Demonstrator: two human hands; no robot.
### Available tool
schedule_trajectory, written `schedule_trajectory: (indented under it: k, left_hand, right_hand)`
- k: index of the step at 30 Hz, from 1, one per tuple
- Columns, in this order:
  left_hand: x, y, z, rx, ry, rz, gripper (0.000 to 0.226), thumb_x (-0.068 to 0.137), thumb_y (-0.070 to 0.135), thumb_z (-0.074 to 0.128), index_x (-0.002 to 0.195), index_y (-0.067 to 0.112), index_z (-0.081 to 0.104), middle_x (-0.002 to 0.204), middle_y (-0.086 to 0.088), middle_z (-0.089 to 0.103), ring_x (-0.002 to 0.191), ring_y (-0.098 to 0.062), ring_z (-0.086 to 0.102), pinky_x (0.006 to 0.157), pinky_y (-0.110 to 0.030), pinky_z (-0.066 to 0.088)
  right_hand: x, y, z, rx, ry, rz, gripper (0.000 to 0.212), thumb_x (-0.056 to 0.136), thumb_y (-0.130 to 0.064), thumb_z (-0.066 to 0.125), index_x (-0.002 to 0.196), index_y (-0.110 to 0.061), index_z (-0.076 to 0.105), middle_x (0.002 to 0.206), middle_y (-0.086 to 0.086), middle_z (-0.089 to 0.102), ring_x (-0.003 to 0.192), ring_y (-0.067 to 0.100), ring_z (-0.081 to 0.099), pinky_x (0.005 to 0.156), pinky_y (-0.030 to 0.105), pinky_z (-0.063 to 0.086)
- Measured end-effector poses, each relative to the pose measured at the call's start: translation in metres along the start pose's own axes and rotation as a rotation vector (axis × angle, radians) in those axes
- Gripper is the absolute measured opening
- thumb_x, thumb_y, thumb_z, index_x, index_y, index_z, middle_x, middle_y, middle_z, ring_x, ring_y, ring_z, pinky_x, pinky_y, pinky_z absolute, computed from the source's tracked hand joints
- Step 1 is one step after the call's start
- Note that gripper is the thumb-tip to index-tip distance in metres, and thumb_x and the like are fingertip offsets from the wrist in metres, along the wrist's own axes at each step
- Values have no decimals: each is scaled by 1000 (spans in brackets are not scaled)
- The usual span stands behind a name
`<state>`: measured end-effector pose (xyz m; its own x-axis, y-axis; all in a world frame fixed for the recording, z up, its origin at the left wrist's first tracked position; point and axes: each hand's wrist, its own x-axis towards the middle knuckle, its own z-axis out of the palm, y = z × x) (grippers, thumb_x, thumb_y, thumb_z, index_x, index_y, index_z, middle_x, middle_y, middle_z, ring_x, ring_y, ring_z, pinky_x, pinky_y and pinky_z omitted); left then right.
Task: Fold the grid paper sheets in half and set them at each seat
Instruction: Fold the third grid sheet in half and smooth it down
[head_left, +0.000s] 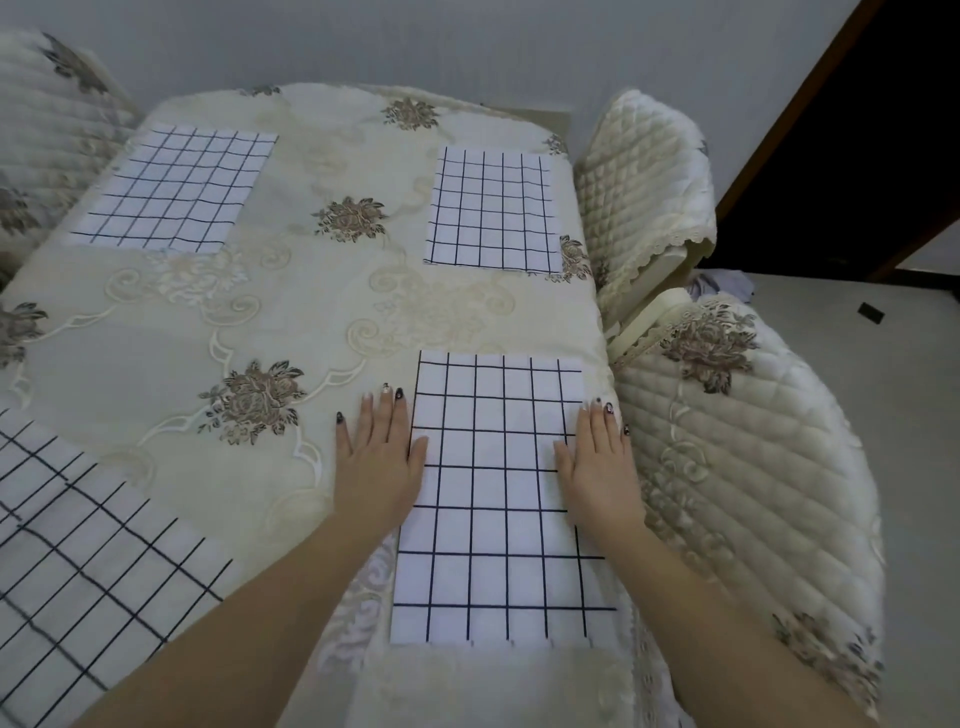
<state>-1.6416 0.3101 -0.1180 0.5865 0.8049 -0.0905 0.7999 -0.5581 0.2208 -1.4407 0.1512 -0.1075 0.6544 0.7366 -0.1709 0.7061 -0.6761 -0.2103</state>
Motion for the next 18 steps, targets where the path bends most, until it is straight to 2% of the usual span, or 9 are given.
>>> schedule_trajectory:
  k: [2, 4, 5, 8, 11, 13, 15, 16, 18]
  left_hand:
    - [-30, 2, -2, -12, 60, 46, 65, 94, 39, 14, 150, 8, 25, 159, -11, 21, 148, -29, 16, 118, -51, 7]
    - [-64, 9, 3, 22, 91, 123, 59, 92, 28, 24, 141, 1, 42, 150, -18, 39, 139, -33, 37, 117, -51, 20]
    - [-79, 14, 8, 28, 87, 170, 56, 90, 23, 28, 136, -1, 48, 145, -19, 45, 135, -33, 44, 115, -49, 21]
    - [-114, 31, 20, 11, 4, 271, 53, 84, 18, 34, 129, 1, 58, 139, -17, 54, 130, -30, 50, 113, -41, 13]
    - [-130, 38, 28, 14, -91, 252, 50, 93, 25, 31, 129, 4, 58, 139, -12, 55, 132, -22, 46, 111, -36, 19]
    - [-133, 35, 28, 30, -123, 238, 55, 101, 31, 18, 134, 4, 53, 142, -11, 51, 135, -22, 43, 109, -37, 22]
    - [-135, 31, 25, 55, -153, 229, 61, 101, 38, 15, 137, 4, 49, 145, -11, 49, 136, -24, 43, 109, -38, 22]
    - [-136, 30, 24, 63, -155, 218, 63, 100, 43, 18, 138, 3, 49, 145, -12, 49, 136, -25, 44, 109, -39, 22]
    - [-136, 24, 22, 67, -157, 182, 72, 99, 51, 14, 138, 1, 48, 145, -14, 47, 136, -28, 44, 109, -42, 22]
  right_hand:
    - [-29, -9, 9, 24, 44, -80, 64, 97, -45, 7, 151, -10, 2, 161, 4, -1, 149, 20, 0, 119, 30, -8]
    - [-60, -22, 20, 30, 78, -150, 61, 96, -36, 17, 149, -5, 18, 157, 8, 13, 147, 26, 17, 118, 29, -6]
    - [-75, -30, 27, 34, 80, -172, 58, 97, -32, 25, 147, -3, 27, 154, 8, 20, 144, 27, 23, 117, 30, -3]
    - [-111, -53, 44, 26, 28, -204, 52, 100, -32, 24, 145, -8, 33, 153, 5, 32, 142, 21, 29, 114, 33, 5]
    - [-125, -62, 51, -10, -11, -190, 54, 101, -37, 21, 145, -10, 34, 154, 2, 31, 141, 19, 33, 112, 38, 10]
    - [-128, -59, 50, -46, -38, -176, 58, 101, -44, 15, 149, -13, 25, 157, 1, 20, 145, 19, 24, 113, 40, 8]
    - [-128, -50, 47, -73, -42, -175, 69, 94, -57, 0, 151, -18, 0, 159, -3, -7, 148, 15, -2, 116, 40, -6]
    - [-130, -44, 46, -63, -47, -161, 73, 91, -62, -2, 150, -20, -10, 157, -5, -17, 147, 14, -13, 116, 39, -12]
    - [-131, -31, 42, -62, -31, -118, 75, 91, -65, 1, 149, -21, -16, 156, -6, -24, 146, 13, -19, 115, 38, -16]
